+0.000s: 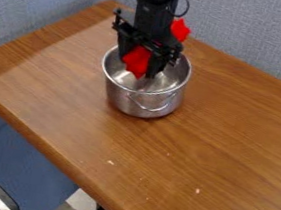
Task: Put the red object in the metal pot
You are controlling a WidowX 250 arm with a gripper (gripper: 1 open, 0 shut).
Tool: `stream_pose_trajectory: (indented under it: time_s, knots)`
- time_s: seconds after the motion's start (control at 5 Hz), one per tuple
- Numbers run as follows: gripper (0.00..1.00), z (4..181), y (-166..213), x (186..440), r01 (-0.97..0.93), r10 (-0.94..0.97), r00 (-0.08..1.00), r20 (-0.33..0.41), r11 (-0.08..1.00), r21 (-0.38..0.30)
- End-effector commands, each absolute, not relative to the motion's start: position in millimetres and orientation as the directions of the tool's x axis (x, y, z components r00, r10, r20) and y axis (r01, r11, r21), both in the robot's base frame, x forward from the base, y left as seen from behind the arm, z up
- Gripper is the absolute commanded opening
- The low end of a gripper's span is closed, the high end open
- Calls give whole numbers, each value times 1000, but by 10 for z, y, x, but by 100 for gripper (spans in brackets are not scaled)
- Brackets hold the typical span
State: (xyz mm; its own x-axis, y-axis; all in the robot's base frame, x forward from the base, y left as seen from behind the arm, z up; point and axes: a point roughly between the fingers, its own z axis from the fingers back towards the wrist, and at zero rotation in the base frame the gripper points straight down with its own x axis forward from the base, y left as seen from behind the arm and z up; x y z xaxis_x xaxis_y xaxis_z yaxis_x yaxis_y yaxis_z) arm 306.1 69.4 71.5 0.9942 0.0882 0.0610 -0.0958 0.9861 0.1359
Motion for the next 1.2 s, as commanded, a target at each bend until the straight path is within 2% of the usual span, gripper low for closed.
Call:
stream_pose_trajectory:
  time_s: [0.0,0.2,0.4,0.6,1.0]
  knots:
    - [0,873,663,3108,-211,195,975,107,963,167]
    - [0,906,701,3103,-241,224,968,112,957,163]
    - [100,888,675,3107,-273,258,960,105,949,158]
    - [100,935,637,3107,-296,282,953,108,944,146]
    - [100,1263,615,2935,-231,218,968,121,967,104]
